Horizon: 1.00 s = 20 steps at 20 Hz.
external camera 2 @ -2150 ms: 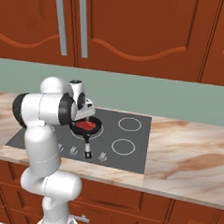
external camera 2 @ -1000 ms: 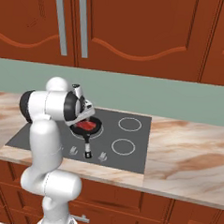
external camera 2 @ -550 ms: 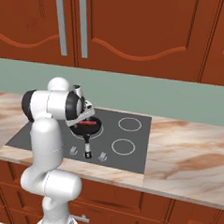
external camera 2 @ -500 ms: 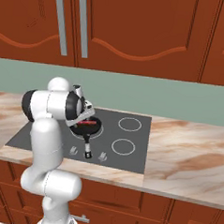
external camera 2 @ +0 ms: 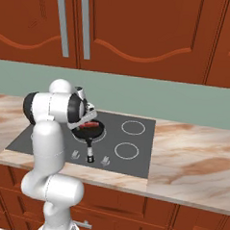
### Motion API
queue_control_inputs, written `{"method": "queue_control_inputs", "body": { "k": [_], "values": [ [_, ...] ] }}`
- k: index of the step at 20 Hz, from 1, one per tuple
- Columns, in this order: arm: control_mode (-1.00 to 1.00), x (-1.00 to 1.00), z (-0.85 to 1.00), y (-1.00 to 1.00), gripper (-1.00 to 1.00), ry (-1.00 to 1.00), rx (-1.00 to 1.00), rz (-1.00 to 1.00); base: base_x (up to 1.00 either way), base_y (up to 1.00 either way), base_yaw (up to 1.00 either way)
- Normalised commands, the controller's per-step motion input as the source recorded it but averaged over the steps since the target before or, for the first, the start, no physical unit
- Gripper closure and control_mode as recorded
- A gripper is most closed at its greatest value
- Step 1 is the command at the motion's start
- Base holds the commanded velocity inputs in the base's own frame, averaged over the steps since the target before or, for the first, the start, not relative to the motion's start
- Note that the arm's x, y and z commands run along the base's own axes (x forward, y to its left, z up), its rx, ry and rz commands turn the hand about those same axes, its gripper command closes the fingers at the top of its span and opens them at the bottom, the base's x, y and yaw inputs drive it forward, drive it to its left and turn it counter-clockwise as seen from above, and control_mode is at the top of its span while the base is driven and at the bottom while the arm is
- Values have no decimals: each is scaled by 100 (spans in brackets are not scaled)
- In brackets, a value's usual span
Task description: Place the steak on the plate and place the lemon wedge on the same plate.
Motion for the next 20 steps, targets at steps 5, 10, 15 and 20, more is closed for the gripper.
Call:
{"method": "queue_control_inputs", "body": {
  "k": [5,10,15,20],
  "values": [
    [-100,0,-12,0,100,0,0,2,0,0,0],
    [-100,-4,-5,0,100,-3,0,2,0,0,0],
    [-100,-12,1,2,100,-11,-1,0,0,0,0],
    [-100,-17,7,2,100,-13,-6,0,0,0,0]
  ]
}}
